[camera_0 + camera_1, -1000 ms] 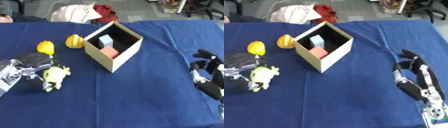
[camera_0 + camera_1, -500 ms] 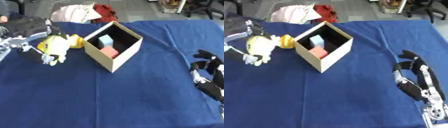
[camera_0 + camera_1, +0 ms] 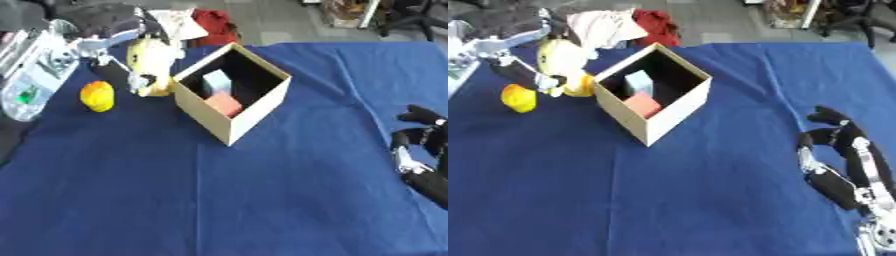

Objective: Pick up objects on the table and place them in the box.

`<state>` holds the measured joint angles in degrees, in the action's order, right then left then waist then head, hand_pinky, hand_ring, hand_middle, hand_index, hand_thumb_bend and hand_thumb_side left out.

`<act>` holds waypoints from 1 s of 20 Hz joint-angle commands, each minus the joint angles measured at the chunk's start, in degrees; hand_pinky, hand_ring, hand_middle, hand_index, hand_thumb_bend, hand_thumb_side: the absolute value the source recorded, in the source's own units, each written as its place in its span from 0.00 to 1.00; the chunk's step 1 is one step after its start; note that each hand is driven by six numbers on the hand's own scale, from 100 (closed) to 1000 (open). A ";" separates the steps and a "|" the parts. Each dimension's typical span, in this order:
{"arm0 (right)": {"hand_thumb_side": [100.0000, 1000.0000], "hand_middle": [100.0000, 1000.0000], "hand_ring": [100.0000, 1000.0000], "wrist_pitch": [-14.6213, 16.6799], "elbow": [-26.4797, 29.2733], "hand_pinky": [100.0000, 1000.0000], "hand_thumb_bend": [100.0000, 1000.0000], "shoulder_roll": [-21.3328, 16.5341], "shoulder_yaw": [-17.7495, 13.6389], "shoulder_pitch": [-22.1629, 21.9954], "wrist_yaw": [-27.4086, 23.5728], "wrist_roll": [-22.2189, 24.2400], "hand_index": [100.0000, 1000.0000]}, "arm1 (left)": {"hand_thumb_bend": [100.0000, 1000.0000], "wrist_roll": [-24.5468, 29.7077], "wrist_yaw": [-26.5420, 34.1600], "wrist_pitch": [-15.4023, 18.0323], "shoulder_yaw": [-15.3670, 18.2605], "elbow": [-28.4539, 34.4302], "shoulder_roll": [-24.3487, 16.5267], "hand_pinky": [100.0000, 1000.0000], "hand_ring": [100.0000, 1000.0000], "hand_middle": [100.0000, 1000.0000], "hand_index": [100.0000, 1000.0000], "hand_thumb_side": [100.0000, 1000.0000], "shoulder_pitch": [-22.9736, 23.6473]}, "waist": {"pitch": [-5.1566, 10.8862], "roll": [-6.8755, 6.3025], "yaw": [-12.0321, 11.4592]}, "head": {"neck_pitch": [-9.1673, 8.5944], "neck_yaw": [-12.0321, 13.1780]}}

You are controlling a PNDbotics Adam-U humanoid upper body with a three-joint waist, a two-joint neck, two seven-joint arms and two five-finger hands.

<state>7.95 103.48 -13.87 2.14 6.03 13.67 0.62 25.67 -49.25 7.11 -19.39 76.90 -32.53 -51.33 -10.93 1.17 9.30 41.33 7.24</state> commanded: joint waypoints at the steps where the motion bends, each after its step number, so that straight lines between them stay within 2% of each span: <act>1: 0.24 0.73 0.63 0.21 0.43 0.66 0.00 -0.76 0.30 0.42 -0.66 0.61 0.88 | 0.19 -2.95 -3.30 0.93 0.59 -4.70 3.04 0.72 0.54 0.56 0.76 0.02 -2.85 | 1.62 0.18 0.46 | 0.77 1.04; 4: 0.24 0.73 0.63 0.27 0.32 0.66 0.00 -0.68 0.59 0.43 -0.90 0.95 0.88 | 0.23 -4.91 -5.75 1.86 0.58 -7.81 5.51 0.73 0.57 0.60 0.80 0.02 -3.87 | 1.69 0.32 1.16 | 1.64 1.72; 6: 0.23 0.73 0.63 0.31 0.28 0.66 0.00 -0.61 0.66 0.44 -0.99 1.06 0.87 | 0.28 -5.06 -6.71 2.63 0.40 -9.25 6.66 0.75 0.63 0.69 0.87 0.01 -4.06 | 1.72 0.39 1.43 | 2.13 2.06; 8: 0.24 0.73 0.63 0.32 0.25 0.66 0.00 -0.59 0.66 0.46 -1.02 1.12 0.87 | 0.33 -4.86 -7.20 3.46 0.18 -9.84 7.31 0.77 0.67 0.75 0.92 0.19 -4.10 | 1.73 0.39 1.52 | 2.38 2.26; 9: 0.24 0.73 0.63 0.33 0.24 0.66 0.00 -0.57 0.64 0.46 -1.03 1.12 0.87 | 0.39 -4.94 -7.29 3.76 0.14 -9.78 7.44 0.78 0.69 0.78 0.94 0.35 -4.07 | 1.71 0.37 1.51 | 2.36 2.29; 10: 0.24 0.73 0.63 0.33 0.24 0.66 0.00 -0.57 0.61 0.45 -1.03 1.11 0.87 | 0.42 -5.11 -7.39 3.98 0.09 -9.60 7.46 0.78 0.69 0.79 0.95 0.42 -4.03 | 1.69 0.35 1.49 | 2.33 2.28; 11: 0.24 0.72 0.63 0.33 0.24 0.66 0.00 -0.56 0.59 0.45 -1.02 1.11 0.87 | 0.46 -5.29 -7.39 4.18 0.04 -9.36 7.45 0.78 0.69 0.80 0.96 0.53 -3.95 | 1.67 0.31 1.45 | 2.30 2.26; 12: 0.24 0.72 0.63 0.34 0.25 0.66 0.00 -0.56 0.57 0.44 -1.02 1.10 0.87 | 0.46 -5.48 -7.22 4.31 0.02 -9.09 7.40 0.78 0.69 0.80 0.96 0.53 -3.85 | 1.65 0.29 1.39 | 2.25 2.20; 13: 0.24 0.72 0.63 0.34 0.24 0.66 0.00 -0.57 0.55 0.42 -1.01 1.10 0.87 | 0.50 -5.89 -6.99 4.36 0.07 -8.60 7.30 0.78 0.70 0.81 0.97 0.62 -3.81 | 1.63 0.27 1.31 | 2.17 2.15; 14: 0.24 0.72 0.63 0.34 0.24 0.66 0.00 -0.59 0.54 0.42 -0.99 1.12 0.87 | 0.51 -6.36 -6.83 4.31 0.07 -8.02 7.15 0.78 0.70 0.81 0.97 0.64 -3.77 | 1.61 0.25 1.24 | 2.09 2.12; 20: 0.23 0.73 0.63 0.36 0.17 0.66 0.00 -0.60 0.53 0.44 -0.94 1.21 0.87 | 0.47 -8.53 -5.48 3.11 0.44 -5.66 6.39 0.79 0.70 0.83 0.97 0.69 -3.76 | 1.65 0.34 1.03 | 1.86 2.10</act>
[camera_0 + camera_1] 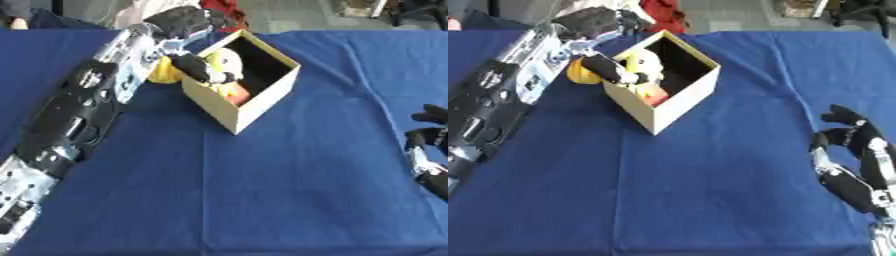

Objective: Pick up objects on the table and place them in the box.

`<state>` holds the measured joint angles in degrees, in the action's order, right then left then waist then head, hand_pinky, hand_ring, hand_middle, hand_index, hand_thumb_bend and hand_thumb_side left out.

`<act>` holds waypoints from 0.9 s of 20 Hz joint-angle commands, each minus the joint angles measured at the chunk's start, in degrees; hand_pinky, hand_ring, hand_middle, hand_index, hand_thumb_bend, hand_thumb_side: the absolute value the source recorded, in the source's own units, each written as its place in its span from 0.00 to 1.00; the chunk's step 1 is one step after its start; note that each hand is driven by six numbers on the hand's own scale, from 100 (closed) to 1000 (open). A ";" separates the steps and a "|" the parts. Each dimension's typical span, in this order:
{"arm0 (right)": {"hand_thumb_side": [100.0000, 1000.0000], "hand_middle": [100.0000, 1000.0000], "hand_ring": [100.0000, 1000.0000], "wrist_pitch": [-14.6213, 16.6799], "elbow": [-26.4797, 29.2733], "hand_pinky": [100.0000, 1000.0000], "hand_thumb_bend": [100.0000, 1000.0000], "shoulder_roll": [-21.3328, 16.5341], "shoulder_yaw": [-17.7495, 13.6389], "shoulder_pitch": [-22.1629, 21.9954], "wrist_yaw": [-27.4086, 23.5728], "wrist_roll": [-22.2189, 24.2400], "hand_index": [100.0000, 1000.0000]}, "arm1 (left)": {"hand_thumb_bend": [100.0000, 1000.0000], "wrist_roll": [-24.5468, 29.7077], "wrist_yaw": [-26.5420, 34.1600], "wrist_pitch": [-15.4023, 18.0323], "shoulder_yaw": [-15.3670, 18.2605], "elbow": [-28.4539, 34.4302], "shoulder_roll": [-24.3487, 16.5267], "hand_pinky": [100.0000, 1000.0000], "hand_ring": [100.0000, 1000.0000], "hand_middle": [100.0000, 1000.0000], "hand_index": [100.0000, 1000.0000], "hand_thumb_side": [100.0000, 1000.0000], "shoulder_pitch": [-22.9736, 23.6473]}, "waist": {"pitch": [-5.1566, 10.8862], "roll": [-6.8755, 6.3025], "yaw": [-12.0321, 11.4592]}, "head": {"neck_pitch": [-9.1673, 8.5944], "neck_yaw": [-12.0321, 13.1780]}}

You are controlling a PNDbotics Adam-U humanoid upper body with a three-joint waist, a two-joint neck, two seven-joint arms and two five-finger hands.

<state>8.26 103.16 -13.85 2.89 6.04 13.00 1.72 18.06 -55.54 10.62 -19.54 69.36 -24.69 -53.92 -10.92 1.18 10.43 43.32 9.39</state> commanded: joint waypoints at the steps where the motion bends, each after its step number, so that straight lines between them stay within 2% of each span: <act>1: 0.23 0.72 0.63 0.03 0.44 0.66 0.00 -0.67 -0.27 0.41 -0.25 0.10 0.87 | 0.46 -1.16 1.25 -0.57 0.75 2.58 -1.86 0.79 0.69 0.82 0.97 0.68 -1.16 | 1.64 0.35 -0.18 | -0.14 -0.07; 2: 0.23 0.72 0.63 0.00 0.38 0.66 0.00 -0.72 -0.30 0.40 -0.23 0.08 0.87 | 0.46 -1.27 1.74 -0.72 0.92 3.42 -2.44 0.79 0.69 0.82 0.97 0.67 -1.10 | 1.63 0.34 -0.26 | -0.14 -0.05; 4: 0.23 0.72 0.63 0.01 0.34 0.66 0.00 -0.77 -0.39 0.40 -0.18 0.04 0.87 | 0.38 -0.98 2.68 -1.08 1.55 5.47 -4.33 0.78 0.69 0.80 0.94 0.45 -0.81 | 1.58 0.24 -0.50 | -0.28 -0.20; 5: 0.23 0.72 0.63 0.02 0.35 0.66 0.00 -0.79 -0.47 0.40 -0.13 0.01 0.87 | 0.36 -0.58 3.19 -1.45 2.11 6.46 -5.68 0.78 0.68 0.78 0.93 0.37 -0.46 | 1.56 0.15 -0.69 | -0.38 -0.46; 7: 0.23 0.72 0.63 0.00 0.36 0.66 0.00 -0.87 -0.66 0.39 0.01 -0.10 0.87 | 0.35 0.43 4.26 -2.54 3.43 7.88 -8.60 0.78 0.68 0.77 0.92 0.30 0.56 | 1.50 -0.05 -1.07 | -0.59 -0.95; 11: 0.24 0.72 0.63 -0.11 0.42 0.66 0.00 -1.12 -1.05 0.33 0.31 -0.44 0.87 | 0.36 2.61 5.99 -5.30 6.33 8.01 -14.43 0.78 0.68 0.77 0.92 0.25 3.61 | 1.37 -0.58 -1.93 | -0.93 -1.85; 13: 0.24 0.72 0.63 -0.12 0.48 0.66 0.00 -1.14 -1.11 0.37 0.44 -0.51 0.87 | 0.37 3.42 5.56 -6.55 7.46 6.82 -16.18 0.78 0.68 0.77 0.92 0.28 4.85 | 1.32 -0.77 -2.32 | -1.02 -2.11; 18: 0.24 0.73 0.63 -0.14 0.53 0.66 0.00 -1.13 -1.19 0.36 0.63 -0.50 0.87 | 0.41 6.02 3.01 -7.96 9.05 -0.77 -16.92 0.77 0.68 0.77 0.92 0.34 6.53 | 1.30 -0.82 -2.64 | -1.10 -2.36</act>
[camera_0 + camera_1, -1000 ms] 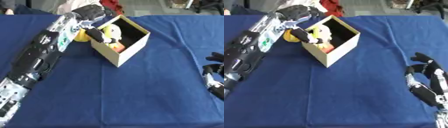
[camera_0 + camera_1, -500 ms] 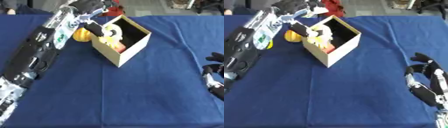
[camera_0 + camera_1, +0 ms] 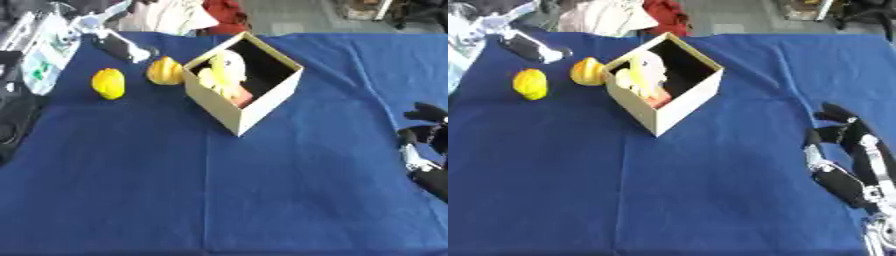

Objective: Pick up objects on the table and place them in the box.

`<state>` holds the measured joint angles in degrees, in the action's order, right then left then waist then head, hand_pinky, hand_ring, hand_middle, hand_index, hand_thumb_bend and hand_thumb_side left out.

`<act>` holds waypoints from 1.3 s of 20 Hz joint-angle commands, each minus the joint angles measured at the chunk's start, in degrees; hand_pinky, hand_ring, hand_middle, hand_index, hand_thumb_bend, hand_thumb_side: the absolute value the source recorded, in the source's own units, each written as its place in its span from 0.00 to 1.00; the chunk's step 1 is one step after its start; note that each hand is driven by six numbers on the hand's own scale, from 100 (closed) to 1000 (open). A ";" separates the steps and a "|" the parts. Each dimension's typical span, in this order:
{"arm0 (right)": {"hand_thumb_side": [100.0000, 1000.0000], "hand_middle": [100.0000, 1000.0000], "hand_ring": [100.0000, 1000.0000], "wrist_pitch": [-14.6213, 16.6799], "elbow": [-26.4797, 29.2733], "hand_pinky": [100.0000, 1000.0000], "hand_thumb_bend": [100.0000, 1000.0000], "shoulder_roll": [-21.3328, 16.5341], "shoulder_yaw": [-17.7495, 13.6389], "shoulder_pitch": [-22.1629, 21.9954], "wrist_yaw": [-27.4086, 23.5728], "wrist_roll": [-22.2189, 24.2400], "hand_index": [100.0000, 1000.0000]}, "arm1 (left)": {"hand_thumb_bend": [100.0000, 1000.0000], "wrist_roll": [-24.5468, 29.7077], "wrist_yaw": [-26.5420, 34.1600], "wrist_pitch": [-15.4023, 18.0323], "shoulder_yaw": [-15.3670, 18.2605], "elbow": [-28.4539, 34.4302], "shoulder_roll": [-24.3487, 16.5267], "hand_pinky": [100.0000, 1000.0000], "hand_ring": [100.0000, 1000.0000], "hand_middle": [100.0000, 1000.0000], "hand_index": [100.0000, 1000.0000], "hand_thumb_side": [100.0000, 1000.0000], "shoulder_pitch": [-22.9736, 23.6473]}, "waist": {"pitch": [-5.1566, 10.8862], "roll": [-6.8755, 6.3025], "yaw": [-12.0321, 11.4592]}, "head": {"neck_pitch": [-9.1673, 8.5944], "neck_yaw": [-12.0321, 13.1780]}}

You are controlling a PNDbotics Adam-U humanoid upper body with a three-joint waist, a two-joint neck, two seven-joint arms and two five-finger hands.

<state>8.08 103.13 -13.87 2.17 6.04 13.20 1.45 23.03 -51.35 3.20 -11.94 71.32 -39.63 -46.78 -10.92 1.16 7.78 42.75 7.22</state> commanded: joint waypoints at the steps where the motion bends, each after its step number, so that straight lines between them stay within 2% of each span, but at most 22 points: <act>1: 0.24 0.73 0.63 0.03 0.55 0.66 0.00 -1.11 -0.49 0.37 0.45 -0.26 0.87 | 0.41 1.33 -1.82 -0.54 1.67 -4.37 -1.74 0.77 0.68 0.77 0.91 0.34 -0.51 | 1.30 -0.76 0.02 | -0.51 -0.21; 10: 0.24 0.72 0.63 0.04 0.52 0.66 0.00 -1.04 -0.60 0.34 0.38 -0.26 0.87 | 0.43 1.55 -6.50 0.59 2.32 -13.51 1.58 0.76 0.67 0.76 0.90 0.35 0.19 | 1.09 -0.55 0.23 | -0.50 -0.22; 13: 0.24 0.72 0.63 0.02 0.51 0.66 0.00 -1.00 -0.64 0.34 0.35 -0.28 0.87 | 0.43 1.08 -7.44 0.78 2.40 -14.89 2.30 0.75 0.66 0.75 0.89 0.31 0.49 | 1.01 -0.54 0.35 | -0.50 -0.18; 15: 0.24 0.72 0.63 0.01 0.47 0.66 0.00 -0.97 -0.64 0.35 0.34 -0.29 0.87 | 0.42 0.25 -8.14 0.56 2.55 -15.61 2.63 0.74 0.64 0.74 0.88 0.25 0.63 | 0.98 -0.53 0.41 | -0.54 -0.19; 19: 0.24 0.72 0.63 0.01 0.42 0.66 0.00 -0.96 -0.66 0.36 0.31 -0.27 0.87 | 0.36 -2.60 -9.35 -0.64 2.96 -16.98 3.12 0.71 0.57 0.67 0.83 0.03 0.96 | 0.93 -0.52 0.54 | -0.62 -0.07; 21: 0.23 0.72 0.63 0.02 0.41 0.66 0.00 -0.95 -0.67 0.39 0.32 -0.27 0.87 | 0.26 -4.02 -9.55 -1.12 3.13 -17.35 3.20 0.67 0.51 0.59 0.77 0.03 1.04 | 0.92 -0.51 0.57 | -0.59 -0.09; 23: 0.23 0.72 0.63 0.01 0.39 0.66 0.00 -0.95 -0.67 0.42 0.34 -0.25 0.87 | 0.20 -5.49 -9.15 -1.45 3.26 -17.21 3.16 0.64 0.47 0.54 0.72 0.04 1.09 | 0.91 -0.49 0.56 | -0.58 -0.08; 26: 0.23 0.72 0.63 0.01 0.34 0.66 0.00 -0.97 -0.68 0.44 0.40 -0.21 0.87 | 0.17 -6.83 -7.58 -1.37 3.23 -15.59 2.47 0.61 0.42 0.46 0.66 0.03 1.05 | 0.94 -0.49 0.53 | -0.57 -0.04</act>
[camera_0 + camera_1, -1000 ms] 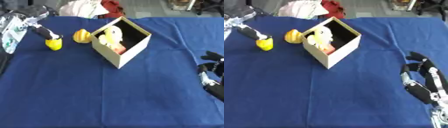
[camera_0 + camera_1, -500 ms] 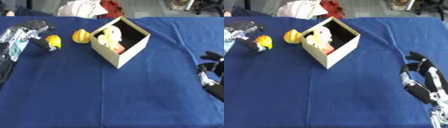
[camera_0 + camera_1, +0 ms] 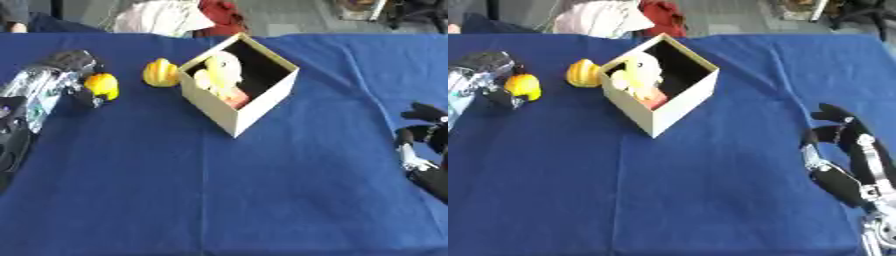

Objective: Pick up objects on the table and place them in the box.

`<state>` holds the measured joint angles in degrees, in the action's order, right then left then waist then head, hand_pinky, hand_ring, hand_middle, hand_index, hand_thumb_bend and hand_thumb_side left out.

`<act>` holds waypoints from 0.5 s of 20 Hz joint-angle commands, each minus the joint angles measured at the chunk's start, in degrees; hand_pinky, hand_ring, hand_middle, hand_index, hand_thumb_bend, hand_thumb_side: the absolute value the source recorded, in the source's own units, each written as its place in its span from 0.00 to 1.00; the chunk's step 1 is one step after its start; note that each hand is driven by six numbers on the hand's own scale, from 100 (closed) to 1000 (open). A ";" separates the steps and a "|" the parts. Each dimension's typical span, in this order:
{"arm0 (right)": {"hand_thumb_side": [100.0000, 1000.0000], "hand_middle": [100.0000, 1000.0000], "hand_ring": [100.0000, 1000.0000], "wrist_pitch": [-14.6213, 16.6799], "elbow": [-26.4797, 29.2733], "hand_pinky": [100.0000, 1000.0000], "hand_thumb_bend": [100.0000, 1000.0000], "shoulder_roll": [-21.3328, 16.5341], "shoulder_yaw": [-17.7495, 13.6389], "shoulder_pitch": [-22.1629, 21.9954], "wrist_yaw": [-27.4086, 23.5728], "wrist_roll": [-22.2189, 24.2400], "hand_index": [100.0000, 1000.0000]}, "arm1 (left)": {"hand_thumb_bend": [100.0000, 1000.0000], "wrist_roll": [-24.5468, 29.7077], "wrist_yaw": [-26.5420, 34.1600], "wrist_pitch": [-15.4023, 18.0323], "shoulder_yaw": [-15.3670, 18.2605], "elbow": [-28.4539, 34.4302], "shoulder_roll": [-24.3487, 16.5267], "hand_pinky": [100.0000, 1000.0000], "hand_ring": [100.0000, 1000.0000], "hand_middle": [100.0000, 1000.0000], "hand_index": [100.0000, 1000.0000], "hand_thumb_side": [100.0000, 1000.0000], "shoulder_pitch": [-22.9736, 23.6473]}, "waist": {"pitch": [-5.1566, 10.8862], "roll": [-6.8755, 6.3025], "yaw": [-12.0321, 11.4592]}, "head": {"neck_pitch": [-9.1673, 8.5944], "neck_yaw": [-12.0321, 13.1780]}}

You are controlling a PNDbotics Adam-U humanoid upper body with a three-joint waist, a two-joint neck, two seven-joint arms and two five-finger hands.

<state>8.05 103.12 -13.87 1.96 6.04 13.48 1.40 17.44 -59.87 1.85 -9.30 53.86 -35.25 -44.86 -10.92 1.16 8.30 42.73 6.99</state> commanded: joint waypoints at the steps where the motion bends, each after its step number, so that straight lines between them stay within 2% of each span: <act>1: 0.23 0.72 0.63 0.03 0.31 0.66 0.00 -0.98 -0.47 0.45 0.15 -0.15 0.87 | 0.17 -1.54 1.38 0.04 0.47 2.67 -2.32 0.61 0.42 0.46 0.65 0.03 -0.91 | 0.95 -0.49 0.01 | -0.56 0.21; 5: 0.23 0.72 0.63 0.04 0.19 0.66 0.00 -1.04 -0.40 0.41 0.26 -0.01 0.87 | 0.14 -2.49 2.93 0.55 0.50 8.37 -4.76 0.60 0.38 0.39 0.60 0.02 -2.33 | 1.18 -0.55 0.09 | -0.50 0.06; 10: 0.23 0.72 0.63 0.09 0.00 0.66 0.00 -1.04 -0.09 0.30 0.18 0.31 0.87 | 0.10 -5.41 5.87 -0.72 1.06 16.33 -5.86 0.62 0.37 0.38 0.60 0.00 -6.01 | 1.58 -0.63 0.81 | -0.39 0.14</act>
<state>8.07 102.76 -13.87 1.90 6.03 13.51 1.55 12.95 -54.92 1.39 -9.06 67.56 -39.01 -49.37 -10.92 1.16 9.13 42.73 6.99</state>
